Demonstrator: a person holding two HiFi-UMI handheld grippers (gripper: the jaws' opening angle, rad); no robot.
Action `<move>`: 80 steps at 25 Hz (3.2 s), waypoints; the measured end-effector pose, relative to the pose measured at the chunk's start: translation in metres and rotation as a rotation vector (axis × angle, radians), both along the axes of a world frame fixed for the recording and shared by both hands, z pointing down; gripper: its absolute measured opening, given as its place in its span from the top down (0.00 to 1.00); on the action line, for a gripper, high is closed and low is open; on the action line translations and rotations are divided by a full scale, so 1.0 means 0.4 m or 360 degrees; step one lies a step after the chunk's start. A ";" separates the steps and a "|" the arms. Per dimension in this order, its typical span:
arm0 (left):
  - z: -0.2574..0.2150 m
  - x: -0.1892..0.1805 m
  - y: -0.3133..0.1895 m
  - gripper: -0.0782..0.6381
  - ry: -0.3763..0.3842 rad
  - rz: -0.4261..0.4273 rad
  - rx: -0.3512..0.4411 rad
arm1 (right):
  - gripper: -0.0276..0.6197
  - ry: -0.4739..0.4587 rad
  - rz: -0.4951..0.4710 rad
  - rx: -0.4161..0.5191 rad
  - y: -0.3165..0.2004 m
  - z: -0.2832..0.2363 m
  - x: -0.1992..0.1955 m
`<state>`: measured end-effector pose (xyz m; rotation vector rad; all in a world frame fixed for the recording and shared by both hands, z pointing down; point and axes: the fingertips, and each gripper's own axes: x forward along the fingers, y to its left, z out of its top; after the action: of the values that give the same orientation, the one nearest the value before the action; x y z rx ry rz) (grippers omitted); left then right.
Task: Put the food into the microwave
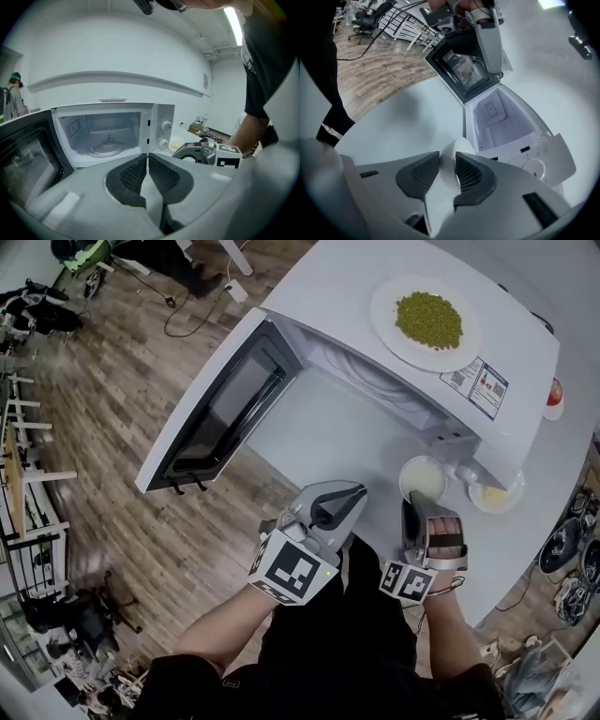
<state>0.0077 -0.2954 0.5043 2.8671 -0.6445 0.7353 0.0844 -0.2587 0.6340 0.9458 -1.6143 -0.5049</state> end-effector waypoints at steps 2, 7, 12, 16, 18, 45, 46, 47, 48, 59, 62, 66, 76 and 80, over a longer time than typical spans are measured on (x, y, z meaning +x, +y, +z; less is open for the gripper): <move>-0.012 -0.011 -0.009 0.86 0.0012 -0.0025 0.0015 | 0.78 -0.0013 -0.0043 0.0007 -0.018 -0.018 -0.025; -0.023 -0.045 -0.031 0.86 0.0033 -0.0077 0.0046 | 0.78 -0.0019 -0.0156 0.0040 -0.070 -0.055 -0.092; -0.028 -0.097 -0.061 0.86 0.0049 -0.0147 0.0043 | 0.78 -0.0006 -0.0237 0.0067 -0.125 -0.089 -0.142; -0.027 -0.138 -0.086 0.86 0.0057 -0.0202 0.0038 | 0.78 0.0012 -0.0291 0.0083 -0.180 -0.099 -0.173; -0.020 -0.158 -0.100 0.86 0.0054 -0.0223 0.0032 | 0.78 0.0019 -0.0308 0.0100 -0.216 -0.099 -0.191; 0.013 -0.224 -0.188 0.86 0.0009 -0.0233 -0.0028 | 0.78 -0.0043 0.0022 0.0109 -0.576 -0.089 -0.154; 0.009 -0.231 -0.183 0.86 0.0004 -0.0233 -0.0030 | 0.78 -0.0038 0.0032 0.0110 -0.583 -0.092 -0.150; 0.006 -0.238 -0.179 0.86 0.0003 -0.0234 -0.0027 | 0.78 -0.0037 0.0046 0.0109 -0.592 -0.093 -0.146; 0.004 -0.245 -0.175 0.86 0.0004 -0.0236 -0.0022 | 0.78 -0.0039 0.0064 0.0103 -0.599 -0.090 -0.143; -0.054 -0.326 -0.156 0.86 0.0091 -0.0294 0.0057 | 0.74 -0.0194 0.0142 0.0010 -0.622 -0.096 -0.163; -0.063 -0.368 -0.139 0.86 0.0123 -0.0313 0.0040 | 0.70 -0.0338 0.0143 0.0029 -0.583 -0.161 -0.206; -0.088 -0.396 -0.114 0.86 0.0175 -0.0296 0.0019 | 0.71 -0.0588 0.0139 0.0031 -0.446 -0.263 -0.279; -0.201 -0.403 -0.003 0.86 0.0252 -0.0170 0.0049 | 0.77 -0.0997 0.0131 -0.0293 -0.029 -0.349 -0.358; -0.262 -0.353 0.084 0.86 0.0277 -0.0132 0.0098 | 0.80 -0.1210 0.0130 -0.0282 0.083 -0.409 -0.344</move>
<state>-0.1333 -0.2617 0.3995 2.8962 -0.7675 0.4559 -0.0531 -0.2257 0.4704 1.1338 -2.2342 0.0849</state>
